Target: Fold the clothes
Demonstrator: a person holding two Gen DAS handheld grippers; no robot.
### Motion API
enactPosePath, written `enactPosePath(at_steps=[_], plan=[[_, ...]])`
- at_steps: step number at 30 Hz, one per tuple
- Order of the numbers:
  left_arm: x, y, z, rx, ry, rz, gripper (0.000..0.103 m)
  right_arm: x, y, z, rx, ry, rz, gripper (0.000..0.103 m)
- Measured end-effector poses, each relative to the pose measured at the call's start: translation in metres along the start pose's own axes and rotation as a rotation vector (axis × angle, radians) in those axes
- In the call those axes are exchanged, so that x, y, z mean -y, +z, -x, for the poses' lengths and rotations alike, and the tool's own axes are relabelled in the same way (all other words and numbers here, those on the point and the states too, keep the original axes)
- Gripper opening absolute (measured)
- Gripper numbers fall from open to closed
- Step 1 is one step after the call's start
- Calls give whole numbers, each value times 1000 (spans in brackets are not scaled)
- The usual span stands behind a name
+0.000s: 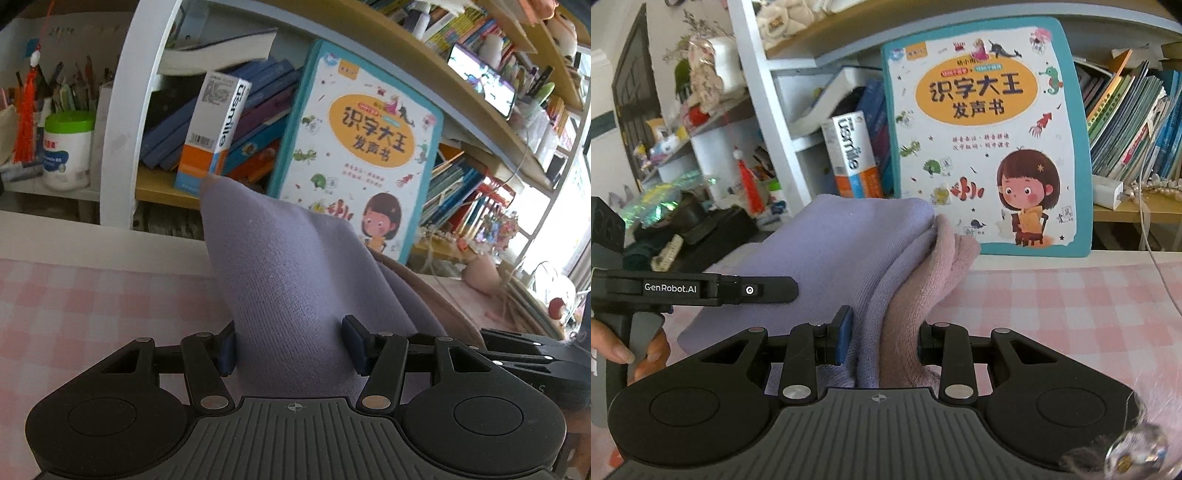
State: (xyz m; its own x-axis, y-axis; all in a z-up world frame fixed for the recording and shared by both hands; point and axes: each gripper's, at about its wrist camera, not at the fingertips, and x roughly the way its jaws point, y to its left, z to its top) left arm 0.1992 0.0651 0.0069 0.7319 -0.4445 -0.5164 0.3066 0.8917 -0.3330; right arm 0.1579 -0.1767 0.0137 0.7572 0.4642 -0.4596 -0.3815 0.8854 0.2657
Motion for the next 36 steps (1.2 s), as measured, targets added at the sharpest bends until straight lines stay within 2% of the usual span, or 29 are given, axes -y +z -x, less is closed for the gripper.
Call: enactPosePath(at_steps=[7,13,16,17,18,20,23,26,29,32,36], plan=[[-10,-5,-17,54,2,18,56,16,-6,-20,13,-19,-64,29],[-19,-10,-19,51,-4,76,60,33,-8,-27,4,5,-161,37],[-18,-13,-18,56,21,90,67,33,-12,-27,12,-19,-178,54],[-17,-14,-16,62,42,93,72,33,-13,-25,19,-36,-186,67],[-15,-15,-13,79,65,84,74,33,-14,-23,27,-53,-192,76],[-7,-19,-1,126,100,35,81,31,-17,-15,46,-69,-190,77],[10,-26,20,187,147,-63,85,24,-20,4,76,-82,-158,79],[33,-36,41,220,202,-155,90,10,-25,28,108,-106,-97,82],[56,-51,59,246,226,-226,94,-7,-36,51,105,-155,-27,83],[72,-65,72,259,232,-244,95,-21,-51,66,84,-206,34,84],[81,-81,77,233,245,-214,96,-37,-68,80,102,-245,87,89]])
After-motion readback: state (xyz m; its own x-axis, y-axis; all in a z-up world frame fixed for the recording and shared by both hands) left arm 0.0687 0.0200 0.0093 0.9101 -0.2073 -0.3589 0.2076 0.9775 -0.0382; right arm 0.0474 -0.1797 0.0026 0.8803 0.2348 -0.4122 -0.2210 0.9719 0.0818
